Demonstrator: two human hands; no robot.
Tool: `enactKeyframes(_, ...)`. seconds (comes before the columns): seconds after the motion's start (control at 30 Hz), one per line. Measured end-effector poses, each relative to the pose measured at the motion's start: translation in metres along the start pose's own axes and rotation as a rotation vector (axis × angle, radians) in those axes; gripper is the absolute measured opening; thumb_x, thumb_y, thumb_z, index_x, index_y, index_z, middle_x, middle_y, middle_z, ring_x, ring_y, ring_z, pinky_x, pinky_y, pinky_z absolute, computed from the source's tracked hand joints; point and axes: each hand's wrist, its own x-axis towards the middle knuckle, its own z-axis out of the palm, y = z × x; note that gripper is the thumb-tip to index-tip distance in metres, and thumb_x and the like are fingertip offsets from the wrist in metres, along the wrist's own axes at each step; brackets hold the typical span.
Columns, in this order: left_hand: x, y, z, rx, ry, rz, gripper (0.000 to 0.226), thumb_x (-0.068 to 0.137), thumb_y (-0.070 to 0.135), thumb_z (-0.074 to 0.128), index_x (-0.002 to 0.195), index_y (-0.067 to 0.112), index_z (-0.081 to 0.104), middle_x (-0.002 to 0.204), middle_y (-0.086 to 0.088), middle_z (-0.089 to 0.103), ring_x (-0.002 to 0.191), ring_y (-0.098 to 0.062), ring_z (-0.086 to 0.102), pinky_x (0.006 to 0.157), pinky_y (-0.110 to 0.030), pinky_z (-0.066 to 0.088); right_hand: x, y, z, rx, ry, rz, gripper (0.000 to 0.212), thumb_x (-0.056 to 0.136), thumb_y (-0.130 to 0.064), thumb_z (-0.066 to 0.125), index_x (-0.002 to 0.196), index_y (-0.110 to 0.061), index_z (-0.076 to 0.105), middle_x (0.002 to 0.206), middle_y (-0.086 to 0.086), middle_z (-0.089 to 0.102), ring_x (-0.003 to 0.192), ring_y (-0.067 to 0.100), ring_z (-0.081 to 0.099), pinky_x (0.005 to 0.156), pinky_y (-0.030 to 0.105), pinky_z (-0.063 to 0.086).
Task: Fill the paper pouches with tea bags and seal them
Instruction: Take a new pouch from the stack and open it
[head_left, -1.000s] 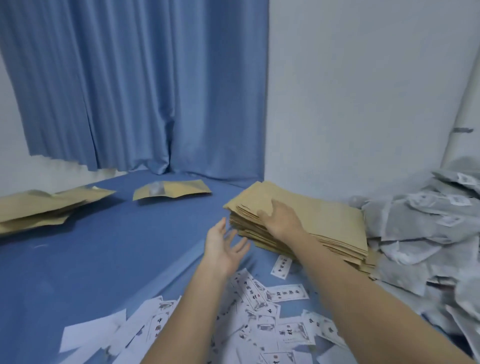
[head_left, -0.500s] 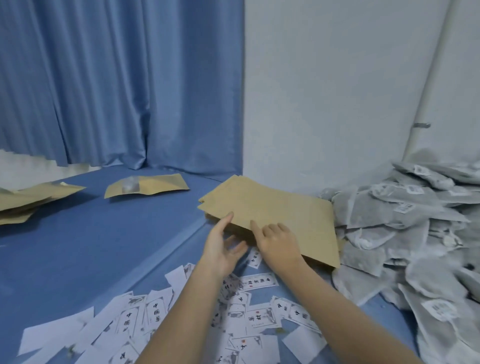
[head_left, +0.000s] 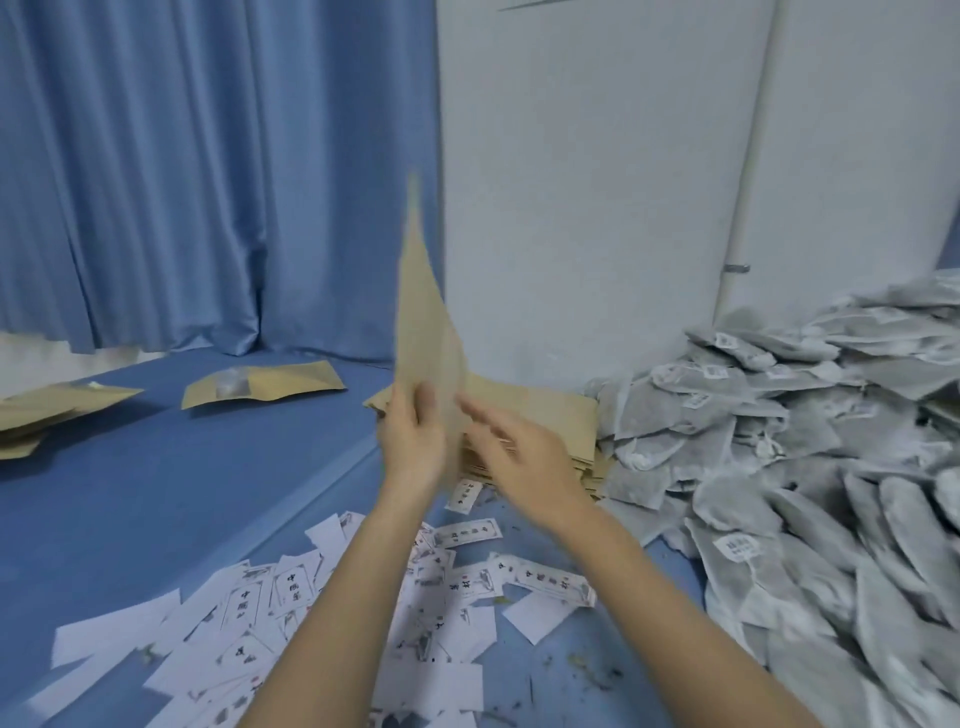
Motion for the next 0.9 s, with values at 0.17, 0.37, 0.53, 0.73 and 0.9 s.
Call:
enactKeyframes(0.17,-0.029,0.016,-0.018,0.456,-0.142,0.522,0.098,0.078,-0.018,0.041,0.135,0.057,0.012,0.149,-0.003,0.038,0.132,-0.022,0.040,0.103,-0.033,0.037,-0.007,-0.035,-0.058,1.067,0.243,0.346,0.043,0.091,-0.048,0.043,0.107,-0.013,0.061,0.095,0.004,0.073,0.084,0.015,0.070,0.065,0.026,0.057)
enactKeyframes(0.37,-0.063,-0.008,-0.019,0.913,-0.211,0.634,0.097,0.088,-0.009,0.043,0.134,0.049,-0.020,0.155,-0.004,0.017,0.131,-0.032,0.030,0.108,-0.045,0.024,-0.033,-0.032,-0.088,0.799,0.340,0.471,0.018,0.091,-0.019,0.057,0.079,-0.011,0.067,0.066,-0.002,0.071,0.061,0.011,0.065,0.050,0.019,0.051)
enactKeyframes(0.53,-0.083,-0.030,-0.016,0.939,-0.646,0.358,0.108,0.086,0.020,0.057,0.131,0.036,-0.040,0.158,0.000,-0.010,0.144,-0.025,0.006,0.115,-0.045,0.012,-0.049,-0.002,-0.077,0.785,0.387,0.659,0.014,0.087,-0.002,0.058,0.073,0.001,0.057,0.064,0.013,0.053,0.053,0.017,0.049,0.040,0.020,0.042)
enactKeyframes(0.73,-0.089,-0.020,-0.021,0.280,-0.948,-0.128,0.108,0.069,0.020,0.070,0.150,0.038,0.001,0.156,0.016,0.009,0.140,-0.009,0.019,0.110,-0.035,0.031,-0.066,0.024,-0.062,0.859,0.371,0.794,0.005,0.081,0.000,0.066,0.078,0.004,0.064,0.069,0.012,0.063,0.058,0.020,0.056,0.050,0.022,0.043)
enactKeyframes(0.9,-0.092,0.018,0.022,0.172,-0.324,0.009,0.041,0.076,0.047,0.069,0.113,0.028,0.063,0.115,0.013,0.062,0.099,-0.006,0.057,0.080,-0.020,0.039,-0.069,0.022,-0.055,0.896,0.341,0.749,0.004,0.080,0.001,0.066,0.077,-0.001,0.070,0.071,0.011,0.071,0.060,0.016,0.068,0.048,0.020,0.052)
